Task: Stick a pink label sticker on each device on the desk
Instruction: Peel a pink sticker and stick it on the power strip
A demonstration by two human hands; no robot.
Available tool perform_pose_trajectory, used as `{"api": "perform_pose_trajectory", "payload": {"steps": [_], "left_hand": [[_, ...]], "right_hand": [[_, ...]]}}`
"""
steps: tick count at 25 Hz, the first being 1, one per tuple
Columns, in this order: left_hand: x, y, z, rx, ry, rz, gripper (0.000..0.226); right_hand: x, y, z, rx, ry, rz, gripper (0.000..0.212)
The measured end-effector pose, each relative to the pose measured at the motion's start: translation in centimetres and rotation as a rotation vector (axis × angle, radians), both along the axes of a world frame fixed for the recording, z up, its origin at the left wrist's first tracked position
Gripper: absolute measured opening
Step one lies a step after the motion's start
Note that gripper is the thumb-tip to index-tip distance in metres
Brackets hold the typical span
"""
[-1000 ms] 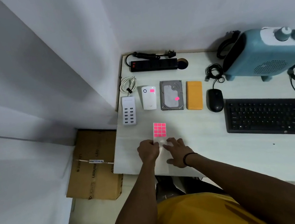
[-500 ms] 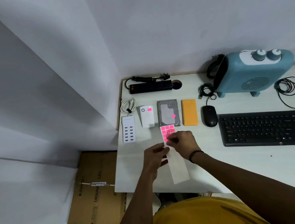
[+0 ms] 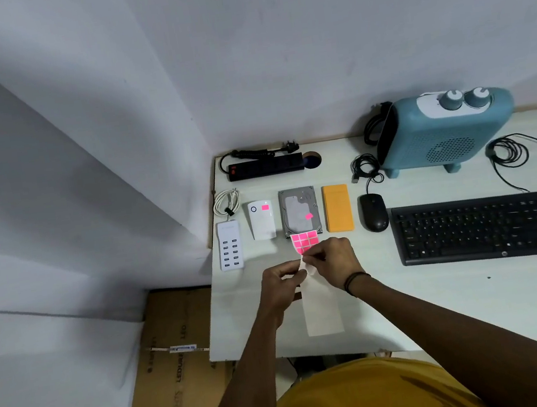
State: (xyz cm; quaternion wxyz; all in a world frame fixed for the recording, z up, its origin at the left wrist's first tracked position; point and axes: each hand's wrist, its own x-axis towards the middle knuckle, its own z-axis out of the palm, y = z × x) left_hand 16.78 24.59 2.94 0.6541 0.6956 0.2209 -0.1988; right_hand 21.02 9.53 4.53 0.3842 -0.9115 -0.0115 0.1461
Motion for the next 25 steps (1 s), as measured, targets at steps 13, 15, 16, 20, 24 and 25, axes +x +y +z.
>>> {"api": "perform_pose_trajectory", "payload": {"steps": [13,15,16,20,24,25], "left_hand": [[-0.3,0.2,-5.5,0.334,0.334,0.043,0.026],[0.0,0.6,-6.9,0.384,0.374,-0.016,0.024],[0.3,1.0,-8.0,0.408,0.381,-0.052,0.024],[2.1,1.4,-6.5,0.565,0.354,-0.372,0.019],[6.1,1.7,-4.2,0.681,0.387,-0.558,0.022],[7.6,1.9,-3.6,0.694,0.383,-0.572,0.022]], "right_hand": [[0.7,-2.3,-3.1,0.740,0.618,-0.690,0.022],[1.2,-2.2,-3.3,0.735,0.624,-0.688,0.019],[1.6,-2.1,-3.4,0.725,0.623,-0.689,0.017],[3.6,-1.7,-3.3,0.684,0.615,-0.693,0.016],[7.2,-0.7,-2.5,0.625,0.540,-0.642,0.016],[8.3,-0.5,-2.4,0.604,0.521,-0.629,0.017]]}}
